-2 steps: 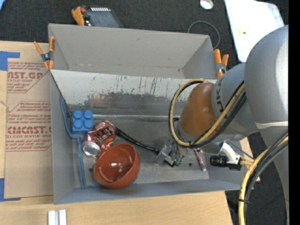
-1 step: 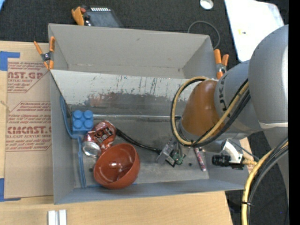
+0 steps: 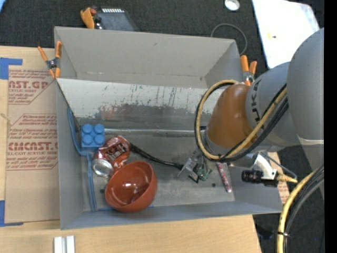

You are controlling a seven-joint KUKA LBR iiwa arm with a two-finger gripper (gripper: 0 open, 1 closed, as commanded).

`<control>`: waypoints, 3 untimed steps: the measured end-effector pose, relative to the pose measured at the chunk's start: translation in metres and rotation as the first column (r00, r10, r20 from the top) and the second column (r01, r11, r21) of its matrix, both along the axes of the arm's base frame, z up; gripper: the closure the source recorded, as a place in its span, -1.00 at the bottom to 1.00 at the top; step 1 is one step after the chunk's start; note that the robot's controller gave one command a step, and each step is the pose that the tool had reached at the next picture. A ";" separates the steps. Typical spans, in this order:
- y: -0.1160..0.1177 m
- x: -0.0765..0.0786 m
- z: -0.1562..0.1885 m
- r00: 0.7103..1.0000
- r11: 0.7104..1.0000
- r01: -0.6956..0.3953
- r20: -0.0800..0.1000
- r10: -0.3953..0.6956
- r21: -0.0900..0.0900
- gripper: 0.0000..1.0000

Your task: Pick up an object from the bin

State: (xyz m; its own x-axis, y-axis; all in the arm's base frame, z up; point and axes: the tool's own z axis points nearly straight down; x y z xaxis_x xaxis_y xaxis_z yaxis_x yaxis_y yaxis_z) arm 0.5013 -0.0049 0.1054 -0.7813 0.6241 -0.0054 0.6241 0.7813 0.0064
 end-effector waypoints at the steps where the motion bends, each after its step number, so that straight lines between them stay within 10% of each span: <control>1: 0.000 0.000 0.004 1.000 1.000 0.000 -0.001 0.000 0.000 1.00; 3: 0.000 -0.002 0.062 1.000 1.000 -0.002 -0.008 0.002 0.000 1.00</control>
Offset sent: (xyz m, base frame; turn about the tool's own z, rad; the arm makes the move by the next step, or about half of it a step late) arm -0.0001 0.0000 0.0769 -0.0006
